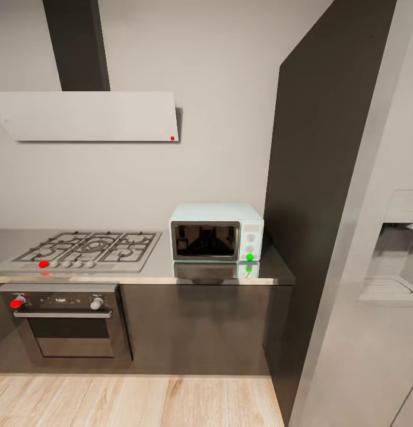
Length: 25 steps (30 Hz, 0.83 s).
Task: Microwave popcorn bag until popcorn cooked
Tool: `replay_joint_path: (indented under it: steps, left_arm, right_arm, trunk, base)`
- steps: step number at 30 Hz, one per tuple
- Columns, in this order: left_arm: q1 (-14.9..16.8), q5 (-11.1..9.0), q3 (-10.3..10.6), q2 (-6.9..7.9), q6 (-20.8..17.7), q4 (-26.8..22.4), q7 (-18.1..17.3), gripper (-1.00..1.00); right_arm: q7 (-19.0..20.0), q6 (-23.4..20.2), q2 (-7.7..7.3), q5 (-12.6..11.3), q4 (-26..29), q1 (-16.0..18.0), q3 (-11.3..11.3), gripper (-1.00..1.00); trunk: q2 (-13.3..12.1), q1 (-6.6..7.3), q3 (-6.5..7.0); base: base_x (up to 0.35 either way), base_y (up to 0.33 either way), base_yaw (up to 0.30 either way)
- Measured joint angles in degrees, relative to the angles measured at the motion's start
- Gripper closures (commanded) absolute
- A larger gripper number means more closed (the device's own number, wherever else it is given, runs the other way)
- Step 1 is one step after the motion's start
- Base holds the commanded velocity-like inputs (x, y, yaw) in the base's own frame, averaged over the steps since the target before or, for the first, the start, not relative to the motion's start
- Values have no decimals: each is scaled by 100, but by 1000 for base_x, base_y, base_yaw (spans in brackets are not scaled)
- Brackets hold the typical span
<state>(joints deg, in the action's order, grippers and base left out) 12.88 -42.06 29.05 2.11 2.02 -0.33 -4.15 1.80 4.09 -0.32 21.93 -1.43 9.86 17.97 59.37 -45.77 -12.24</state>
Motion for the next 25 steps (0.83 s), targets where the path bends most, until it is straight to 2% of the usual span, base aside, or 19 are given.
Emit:
replay_joint_path:
  steps: [25]
  left_arm:
    - [0, 0, 0, 0, 1, 0, 0, -100]
  right_arm:
    - [-1, 0, 0, 2, 0, 0, 0, 100]
  trunk:
    - [0, 0, 0]
  base:
    - [0, 0, 0]
